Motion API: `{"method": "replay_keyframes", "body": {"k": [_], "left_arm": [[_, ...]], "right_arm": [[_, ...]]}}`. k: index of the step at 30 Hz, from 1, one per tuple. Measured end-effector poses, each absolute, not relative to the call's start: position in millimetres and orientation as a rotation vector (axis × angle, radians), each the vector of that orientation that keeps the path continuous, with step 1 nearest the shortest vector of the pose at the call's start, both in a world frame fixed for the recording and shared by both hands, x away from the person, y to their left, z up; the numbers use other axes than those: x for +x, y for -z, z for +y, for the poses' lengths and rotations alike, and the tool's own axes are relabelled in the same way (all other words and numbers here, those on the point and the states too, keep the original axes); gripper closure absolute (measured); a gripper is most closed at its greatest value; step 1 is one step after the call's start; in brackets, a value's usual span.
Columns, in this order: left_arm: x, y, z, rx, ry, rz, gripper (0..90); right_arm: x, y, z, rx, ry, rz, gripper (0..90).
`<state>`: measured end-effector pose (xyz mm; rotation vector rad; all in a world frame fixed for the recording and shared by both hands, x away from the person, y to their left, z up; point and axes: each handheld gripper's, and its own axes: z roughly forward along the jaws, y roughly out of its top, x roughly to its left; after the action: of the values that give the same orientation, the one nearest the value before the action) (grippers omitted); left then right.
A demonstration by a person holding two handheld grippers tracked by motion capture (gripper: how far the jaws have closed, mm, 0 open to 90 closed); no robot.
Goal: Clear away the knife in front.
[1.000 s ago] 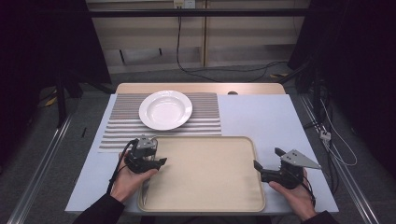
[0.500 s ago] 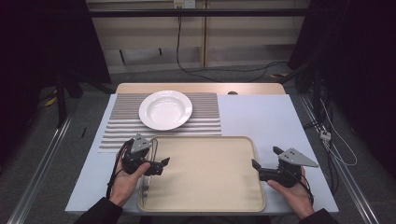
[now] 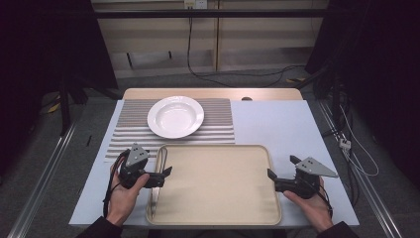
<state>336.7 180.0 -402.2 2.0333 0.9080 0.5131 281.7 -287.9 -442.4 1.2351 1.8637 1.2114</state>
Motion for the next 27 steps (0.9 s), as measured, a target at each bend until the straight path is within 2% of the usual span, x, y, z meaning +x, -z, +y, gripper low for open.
{"method": "replay_keyframes", "body": {"k": [5, 19, 24, 27], "left_arm": [[332.1, 405.3, 187.0, 2.020, -0.557, 0.929, 5.7], [321.1, 416.2, 204.6, 2.020, -0.563, 0.968, 5.8], [319.7, 422.2, 208.6, 1.984, -0.572, 1.030, 5.9], [319.9, 426.1, 209.9, 1.976, -0.540, 1.038, 6.0]], "right_arm": [[281.8, 442.4, -288.3, 1.238, -1.212, 1.859, 6.2], [281.7, 442.4, -288.1, 1.238, -1.214, 1.859, 6.2], [281.4, 442.3, -287.6, 1.233, -1.216, 1.864, 6.8], [281.0, 442.4, -287.5, 1.234, -1.212, 1.866, 6.8]]}}
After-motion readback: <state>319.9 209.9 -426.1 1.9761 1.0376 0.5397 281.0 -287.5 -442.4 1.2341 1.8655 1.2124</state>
